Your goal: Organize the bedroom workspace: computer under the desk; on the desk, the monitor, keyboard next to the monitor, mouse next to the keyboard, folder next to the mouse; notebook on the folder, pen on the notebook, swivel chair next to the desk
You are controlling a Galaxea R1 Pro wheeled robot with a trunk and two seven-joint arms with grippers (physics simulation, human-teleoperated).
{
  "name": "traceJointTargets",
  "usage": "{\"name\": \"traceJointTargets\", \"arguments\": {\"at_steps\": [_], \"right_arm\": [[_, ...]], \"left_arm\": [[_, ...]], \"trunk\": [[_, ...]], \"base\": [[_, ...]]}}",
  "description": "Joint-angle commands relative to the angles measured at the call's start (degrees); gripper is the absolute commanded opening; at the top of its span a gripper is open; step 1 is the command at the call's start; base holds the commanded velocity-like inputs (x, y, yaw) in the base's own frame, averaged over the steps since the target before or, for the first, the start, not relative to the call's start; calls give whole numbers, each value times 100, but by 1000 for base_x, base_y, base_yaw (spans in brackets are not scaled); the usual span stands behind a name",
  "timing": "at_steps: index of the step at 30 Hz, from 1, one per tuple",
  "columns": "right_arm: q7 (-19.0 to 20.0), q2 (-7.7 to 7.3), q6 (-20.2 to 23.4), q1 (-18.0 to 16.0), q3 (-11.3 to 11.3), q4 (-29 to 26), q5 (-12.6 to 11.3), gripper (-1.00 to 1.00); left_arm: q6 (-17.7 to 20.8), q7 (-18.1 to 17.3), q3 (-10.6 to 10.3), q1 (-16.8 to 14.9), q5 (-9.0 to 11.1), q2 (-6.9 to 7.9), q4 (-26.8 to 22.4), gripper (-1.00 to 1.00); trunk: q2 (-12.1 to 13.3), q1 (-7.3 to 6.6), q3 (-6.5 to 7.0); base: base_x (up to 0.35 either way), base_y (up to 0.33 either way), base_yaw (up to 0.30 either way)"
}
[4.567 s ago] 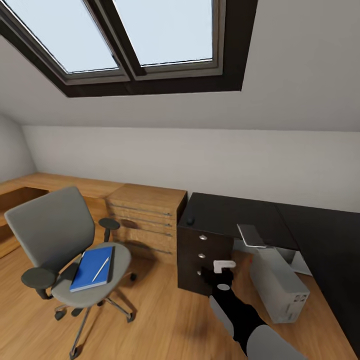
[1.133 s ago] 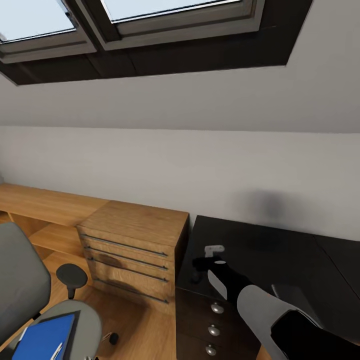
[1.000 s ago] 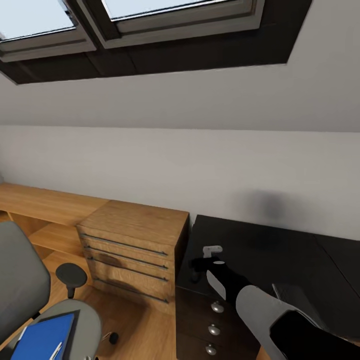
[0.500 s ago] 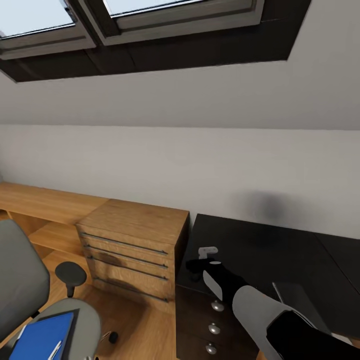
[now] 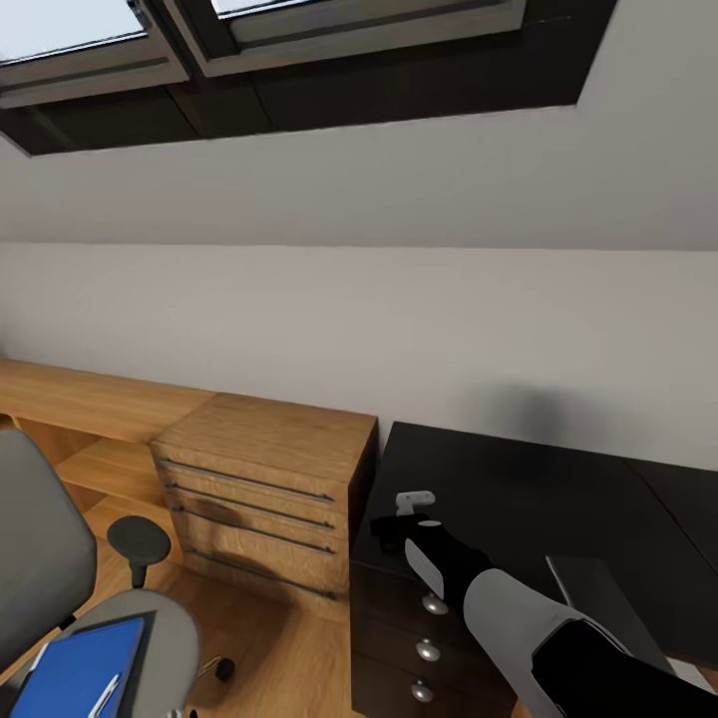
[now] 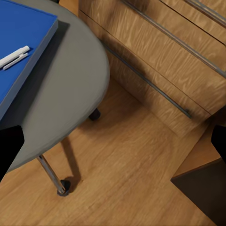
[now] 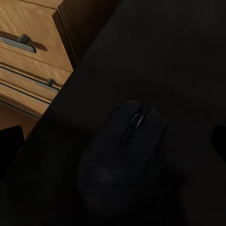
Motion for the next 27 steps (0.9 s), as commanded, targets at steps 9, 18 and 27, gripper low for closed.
{"name": "traceJointTargets", "arguments": {"at_steps": [9,18,27], "right_arm": [[-38,-17,28,-3,40,0,-52,100],[-32,-20,28,-3,34,5,-66,100],[-29,-20,28,-3,39,13,-66,100]], "left_arm": [[-46,-3,-15,-3,52,4,-7,100],[-47,-27,-22,-3,52,-2,-7,100],[-43,-33,-24,-3,52,5,9,100]], "trunk": [[-366,199,-167],[-727,396,-329],[-767,418,-347]], "base": [[0,0,0],[0,0,0],[0,0,0]]}}
